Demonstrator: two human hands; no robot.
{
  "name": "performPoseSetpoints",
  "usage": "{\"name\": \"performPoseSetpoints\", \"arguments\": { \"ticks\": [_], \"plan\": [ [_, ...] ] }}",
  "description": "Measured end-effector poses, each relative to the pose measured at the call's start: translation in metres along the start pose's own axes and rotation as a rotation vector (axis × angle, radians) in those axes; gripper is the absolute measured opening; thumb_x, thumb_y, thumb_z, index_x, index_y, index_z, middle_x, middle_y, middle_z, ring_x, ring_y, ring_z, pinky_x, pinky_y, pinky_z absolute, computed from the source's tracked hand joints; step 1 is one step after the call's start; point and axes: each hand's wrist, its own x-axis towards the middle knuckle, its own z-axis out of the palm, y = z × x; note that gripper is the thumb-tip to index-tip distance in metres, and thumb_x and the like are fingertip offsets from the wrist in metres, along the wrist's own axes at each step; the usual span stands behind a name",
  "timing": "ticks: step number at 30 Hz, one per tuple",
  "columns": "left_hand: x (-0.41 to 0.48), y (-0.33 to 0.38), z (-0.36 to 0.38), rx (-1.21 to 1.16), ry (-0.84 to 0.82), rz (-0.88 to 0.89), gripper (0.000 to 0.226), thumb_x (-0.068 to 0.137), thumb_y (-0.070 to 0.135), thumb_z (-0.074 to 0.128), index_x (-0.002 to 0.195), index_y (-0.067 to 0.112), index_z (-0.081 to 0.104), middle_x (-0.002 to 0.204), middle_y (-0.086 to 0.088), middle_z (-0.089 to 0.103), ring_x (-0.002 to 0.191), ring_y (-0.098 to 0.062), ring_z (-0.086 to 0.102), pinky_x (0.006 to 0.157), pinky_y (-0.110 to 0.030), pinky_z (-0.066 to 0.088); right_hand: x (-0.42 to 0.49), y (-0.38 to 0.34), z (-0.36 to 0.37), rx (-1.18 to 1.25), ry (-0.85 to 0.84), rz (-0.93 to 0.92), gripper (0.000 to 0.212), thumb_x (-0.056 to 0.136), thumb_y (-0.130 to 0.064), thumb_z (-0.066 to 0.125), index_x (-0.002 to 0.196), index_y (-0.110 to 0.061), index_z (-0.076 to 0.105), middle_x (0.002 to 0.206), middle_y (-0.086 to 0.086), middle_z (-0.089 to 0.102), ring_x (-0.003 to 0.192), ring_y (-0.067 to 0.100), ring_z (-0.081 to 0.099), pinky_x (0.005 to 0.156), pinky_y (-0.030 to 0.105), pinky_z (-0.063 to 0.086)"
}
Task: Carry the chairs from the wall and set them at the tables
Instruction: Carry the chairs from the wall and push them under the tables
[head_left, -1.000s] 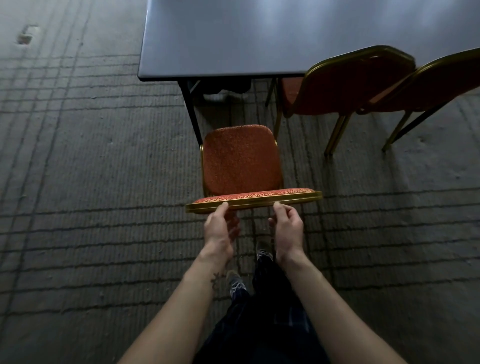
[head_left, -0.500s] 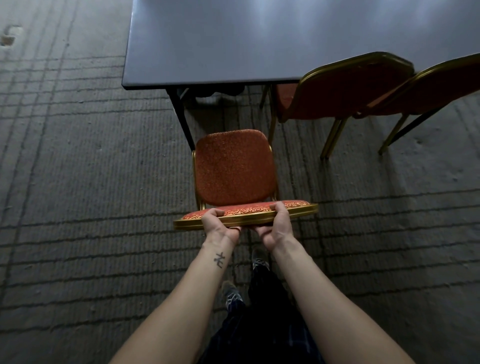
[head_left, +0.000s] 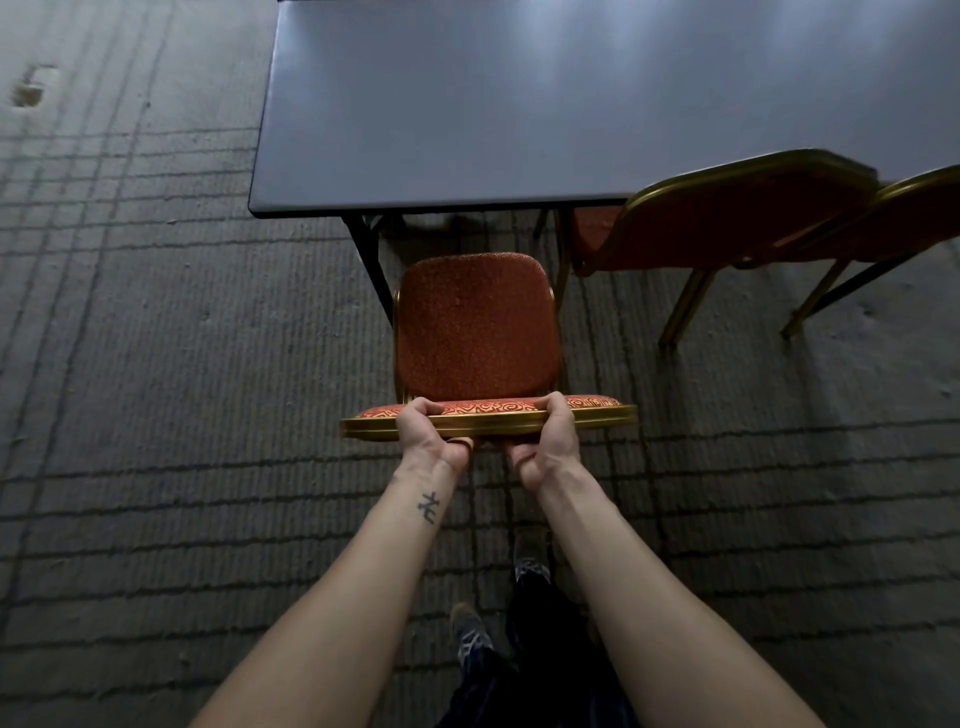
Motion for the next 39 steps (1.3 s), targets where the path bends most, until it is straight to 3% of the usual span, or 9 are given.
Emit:
{"name": "performPoseSetpoints", "arguments": {
  "ticks": [4,9,13,15,19,21,25,29,39],
  "plan": [
    [0.017,0.025,0.04,-0.002,-0.015,0.019,0.02,0.091,0.008,0.04,0.073,0.005,0.048,0.082,-0.014,0.055,0.082,-0.035,0.057,0.113,-0.058,0.04,0.026,-0.023,0.037,0.006,-0.008,-0.009,0.034,0.088,-0.02,0.056,0.115,0.0,0.057,0.107,0.024,0.063,0.111,0.042,0.067,0.092,0.057,0.058],
    [0.04,0.045,0.085,-0.032,-0.048,0.037,0.008,0.081,0.006,0.045,0.087,0.005,0.05,0.102,-0.019,0.058,0.102,-0.039,0.06,0.11,-0.061,0.043,0.049,-0.054,0.074,-0.011,-0.031,-0.021,0.026,0.087,-0.02,0.057,0.104,0.0,0.056,0.096,0.02,0.063,0.089,0.036,0.069,0.081,0.052,0.062],
    [0.062,0.067,0.123,-0.028,-0.034,0.056,0.049,0.064,0.004,0.048,0.113,0.001,0.053,0.123,-0.023,0.06,0.12,-0.043,0.06,0.109,-0.063,0.043,0.072,-0.077,0.108,-0.003,-0.025,-0.015,0.037,0.086,-0.021,0.058,0.114,0.002,0.057,0.104,0.023,0.064,0.102,0.041,0.069,0.083,0.055,0.061],
    [0.071,0.077,0.14,-0.016,-0.008,0.07,0.046,0.073,0.004,0.046,0.118,0.0,0.053,0.127,-0.024,0.059,0.118,-0.044,0.059,0.109,-0.062,0.043,0.083,-0.087,0.125,0.011,-0.01,-0.024,0.035,0.086,-0.021,0.058,0.112,0.001,0.057,0.104,0.023,0.063,0.102,0.042,0.068,0.078,0.054,0.062],
    [0.089,0.099,0.171,-0.027,-0.006,0.086,0.008,0.08,0.004,0.042,0.084,0.008,0.048,0.103,-0.017,0.056,0.109,-0.037,0.059,0.106,-0.06,0.046,0.101,-0.103,0.16,0.004,0.002,-0.04,0.022,0.086,-0.019,0.057,0.1,-0.003,0.056,0.094,0.019,0.06,0.088,0.036,0.066,0.074,0.052,0.061],
    [0.098,0.108,0.187,-0.039,-0.003,0.089,0.009,0.078,0.003,0.042,0.077,0.012,0.043,0.098,-0.015,0.052,0.101,-0.035,0.058,0.1,-0.056,0.05,0.11,-0.112,0.175,-0.016,0.023,-0.051,0.018,0.086,-0.02,0.056,0.097,-0.005,0.055,0.092,0.017,0.06,0.086,0.034,0.066,0.076,0.052,0.061],
    [0.112,0.122,0.217,-0.026,-0.005,0.115,0.015,0.068,0.002,0.045,0.075,0.014,0.041,0.095,-0.011,0.05,0.09,-0.03,0.057,0.093,-0.047,0.054,0.128,-0.133,0.197,-0.057,0.038,-0.063,0.013,0.086,-0.02,0.056,0.091,-0.008,0.055,0.083,0.013,0.058,0.076,0.029,0.064,0.081,0.051,0.061],
    [0.122,0.135,0.24,-0.019,-0.011,0.123,0.015,0.079,0.002,0.045,0.074,0.015,0.039,0.081,-0.006,0.046,0.075,-0.024,0.052,0.067,-0.035,0.048,0.14,-0.146,0.219,-0.089,0.047,-0.074,0.011,0.085,-0.019,0.056,0.09,-0.01,0.054,0.082,0.011,0.056,0.072,0.028,0.061,0.075,0.045,0.06],
    [0.144,0.152,0.293,-0.032,-0.026,0.105,0.007,0.08,0.006,0.048,0.082,0.013,0.047,0.089,-0.007,0.05,0.079,-0.025,0.054,0.066,-0.036,0.046,0.178,-0.177,0.258,-0.058,0.044,-0.123,0.026,0.086,-0.023,0.058,0.107,-0.008,0.057,0.094,0.015,0.062,0.084,0.034,0.065,0.073,0.05,0.06]
  ]
}}
